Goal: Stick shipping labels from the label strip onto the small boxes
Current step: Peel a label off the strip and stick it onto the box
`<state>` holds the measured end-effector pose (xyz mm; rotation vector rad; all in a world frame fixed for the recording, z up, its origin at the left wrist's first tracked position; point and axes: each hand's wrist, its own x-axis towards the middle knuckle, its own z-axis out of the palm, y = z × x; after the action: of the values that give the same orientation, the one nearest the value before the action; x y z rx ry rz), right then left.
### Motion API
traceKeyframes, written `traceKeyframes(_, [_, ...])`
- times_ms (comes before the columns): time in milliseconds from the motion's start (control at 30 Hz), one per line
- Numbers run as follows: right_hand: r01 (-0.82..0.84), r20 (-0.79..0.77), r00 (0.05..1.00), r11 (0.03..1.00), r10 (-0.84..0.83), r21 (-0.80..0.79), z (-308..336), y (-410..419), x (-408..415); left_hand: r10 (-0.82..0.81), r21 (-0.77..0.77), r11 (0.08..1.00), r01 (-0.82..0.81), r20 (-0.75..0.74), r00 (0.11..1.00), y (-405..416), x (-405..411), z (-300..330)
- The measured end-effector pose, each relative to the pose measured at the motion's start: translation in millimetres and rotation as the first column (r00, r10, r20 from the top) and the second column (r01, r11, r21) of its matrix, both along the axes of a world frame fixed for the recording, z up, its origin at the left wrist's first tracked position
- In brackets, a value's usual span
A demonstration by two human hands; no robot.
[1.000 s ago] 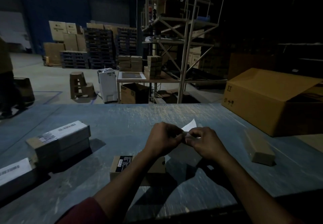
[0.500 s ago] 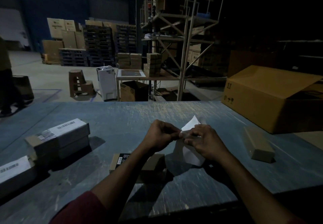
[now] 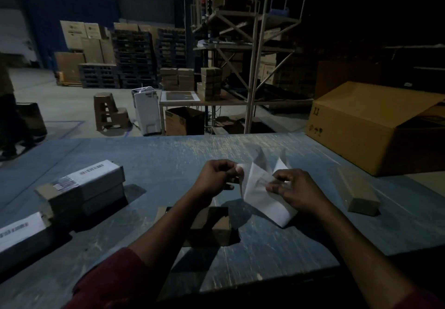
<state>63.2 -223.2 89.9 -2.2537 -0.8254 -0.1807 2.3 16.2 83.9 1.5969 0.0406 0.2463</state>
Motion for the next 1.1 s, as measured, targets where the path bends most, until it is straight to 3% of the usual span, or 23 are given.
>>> traceKeyframes(133, [0.050,-0.038,0.998,0.999,-0.050,-0.020,-9.1,-17.1,17.6,0.175,-0.080,0.981,-0.176,-0.022,0.984,11.4,0.6,2.9])
traceKeyframes(400, [0.134,-0.080,0.986,0.980,-0.147,-0.147,-24.8,-41.1,53.2,0.401,0.091,0.913,-0.398,-0.013,0.916,63.9,1.8,2.5])
traceKeyframes(700, [0.275,-0.076,0.944,0.891,-0.322,-0.361,-29.2,-28.7,74.6,0.664,0.242,0.711,-0.660,0.077,0.744,99.1,-5.9,9.2])
traceKeyframes(867, [0.322,-0.123,0.916,0.882,-0.382,-0.344,-26.4,-17.0,70.3,0.573,0.241,0.753,-0.613,0.221,0.790,87.0,-20.9,21.4])
traceKeyframes(967, [0.364,0.001,0.922,0.865,-0.387,-0.346,-11.7,-11.3,61.2,0.412,0.294,0.809,-0.508,0.332,0.848,76.4,-30.2,36.2])
traceKeyframes(1033, [0.328,0.017,0.944,0.929,-0.331,-0.172,5.5,-5.9,51.9,0.227,0.395,0.841,-0.370,0.363,0.904,71.7,-35.9,49.1])
traceKeyframes(1100, [0.211,-0.123,0.973,0.967,-0.194,0.142,29.8,4.7,34.0,0.037,0.508,0.830,-0.231,0.362,0.931,67.2,-46.1,61.9])
